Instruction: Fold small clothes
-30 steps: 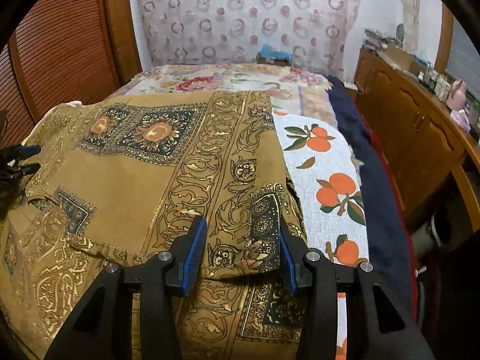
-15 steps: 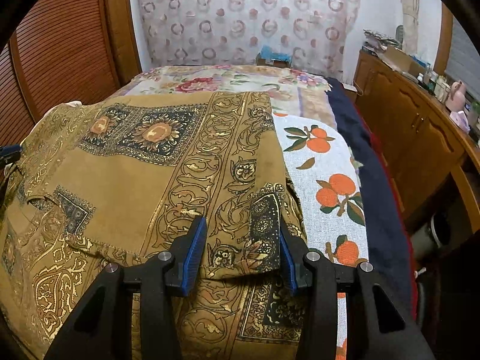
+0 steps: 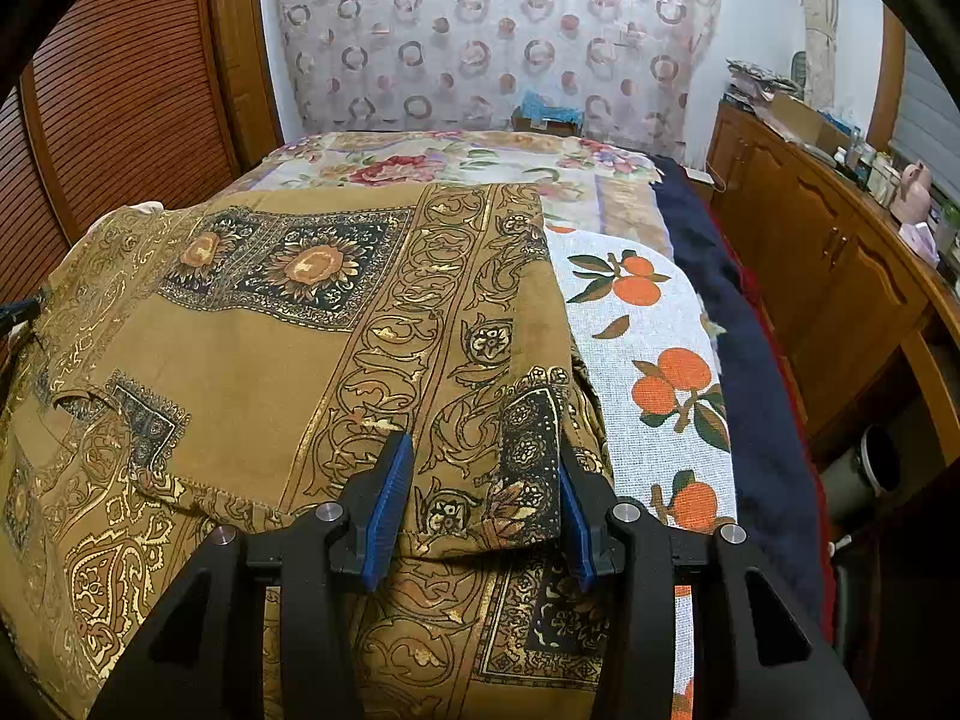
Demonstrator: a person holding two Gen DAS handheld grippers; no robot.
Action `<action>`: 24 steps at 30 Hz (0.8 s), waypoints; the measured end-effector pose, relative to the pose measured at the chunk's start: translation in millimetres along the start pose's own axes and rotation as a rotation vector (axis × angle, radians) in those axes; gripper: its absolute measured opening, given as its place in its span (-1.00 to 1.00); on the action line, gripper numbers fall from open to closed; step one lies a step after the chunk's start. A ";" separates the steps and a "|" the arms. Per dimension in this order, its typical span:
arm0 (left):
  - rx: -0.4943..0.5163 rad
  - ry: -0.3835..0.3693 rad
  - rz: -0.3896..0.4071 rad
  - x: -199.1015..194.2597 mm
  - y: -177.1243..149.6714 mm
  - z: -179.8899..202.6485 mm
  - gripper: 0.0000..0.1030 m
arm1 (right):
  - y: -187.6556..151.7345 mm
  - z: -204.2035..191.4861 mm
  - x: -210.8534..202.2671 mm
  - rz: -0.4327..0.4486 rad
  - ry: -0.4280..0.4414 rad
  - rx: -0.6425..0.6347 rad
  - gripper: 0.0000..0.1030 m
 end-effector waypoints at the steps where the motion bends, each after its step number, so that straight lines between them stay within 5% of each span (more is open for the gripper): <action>1: 0.004 -0.006 -0.001 -0.1 1.5 1.3 -0.81 | 0.4 0.0 0.0 0.000 0.000 0.000 -0.10; 8: -0.002 -0.004 -0.054 14.1 -1.4 -0.1 -0.81 | 0.4 -0.1 0.2 0.000 0.000 0.000 -0.10; 24: 0.015 -0.071 0.009 5.5 1.4 7.8 -0.84 | 0.3 -0.3 1.1 -0.005 0.001 -0.008 -0.10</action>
Point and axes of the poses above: each gripper's, at about its wrist camera, not at the fingertips, and x roughly the way its jaws point, z to its right, y to its top, the point moved 3 cm from there along x, roughly the way its jaws point, and after that the axes turned 5 degrees about x, right-handed, at the moved point
